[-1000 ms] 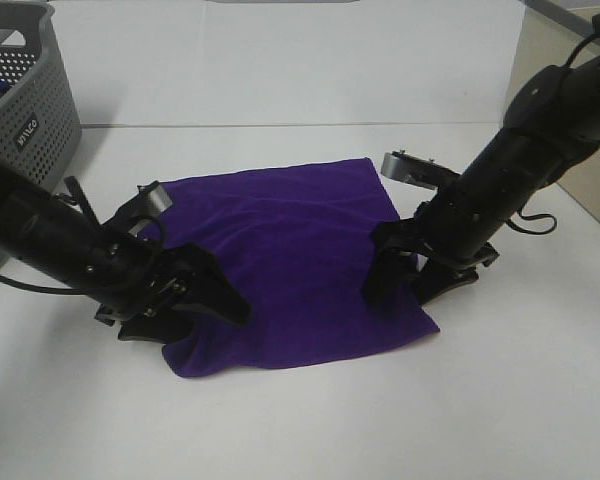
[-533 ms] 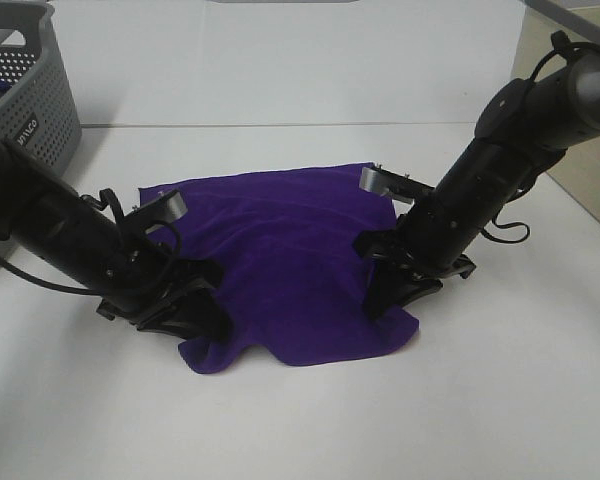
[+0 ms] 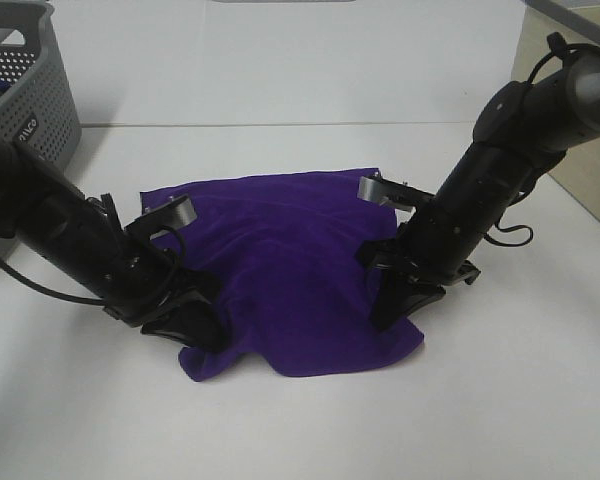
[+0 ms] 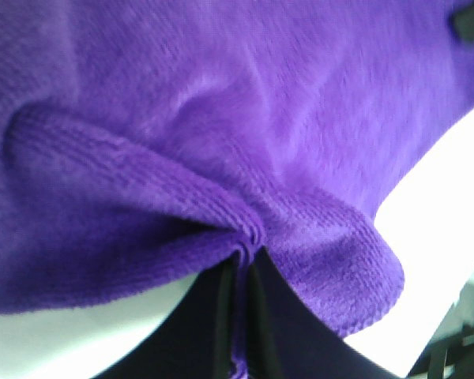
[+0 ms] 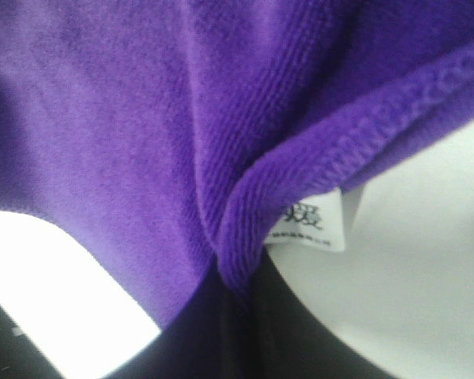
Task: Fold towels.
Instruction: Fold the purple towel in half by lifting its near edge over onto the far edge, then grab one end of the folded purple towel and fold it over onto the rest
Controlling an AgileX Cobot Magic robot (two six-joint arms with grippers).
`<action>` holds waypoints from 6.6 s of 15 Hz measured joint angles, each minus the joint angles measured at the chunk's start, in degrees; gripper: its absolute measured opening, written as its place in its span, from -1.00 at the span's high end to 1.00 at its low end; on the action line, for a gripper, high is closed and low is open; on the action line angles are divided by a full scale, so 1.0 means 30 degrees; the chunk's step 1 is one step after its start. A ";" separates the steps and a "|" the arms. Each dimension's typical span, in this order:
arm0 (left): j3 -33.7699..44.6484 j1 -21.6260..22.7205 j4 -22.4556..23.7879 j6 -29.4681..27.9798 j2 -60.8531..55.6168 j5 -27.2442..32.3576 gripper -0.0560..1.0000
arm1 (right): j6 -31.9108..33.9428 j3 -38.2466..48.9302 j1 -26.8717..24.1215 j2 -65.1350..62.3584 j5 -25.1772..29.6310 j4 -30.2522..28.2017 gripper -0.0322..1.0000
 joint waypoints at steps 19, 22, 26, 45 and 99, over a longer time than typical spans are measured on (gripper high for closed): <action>-0.4163 0.1012 0.6799 -0.6436 -0.3992 -0.7219 0.89 | 0.5653 -1.2739 0.0095 0.2941 0.0439 -0.2101 0.89; -0.5481 0.1031 0.6933 -0.6283 -0.2158 -0.7735 0.89 | 0.6417 -1.4687 0.0095 0.4507 0.0497 -0.3094 0.89; -0.6589 0.1031 0.6971 -0.6226 -0.0382 -0.8155 0.89 | 0.6914 -1.6960 0.0095 0.6341 0.0516 -0.3686 0.88; -1.0943 0.1776 1.5928 -1.6177 -0.0401 0.5539 -0.68 | 0.7983 -1.7609 0.0057 0.1356 0.6150 -0.9072 -0.78; -1.4744 0.2788 1.3159 -1.1669 0.4163 0.3552 0.84 | 1.0237 -0.4412 0.0057 -1.0122 0.6226 -0.9416 -0.78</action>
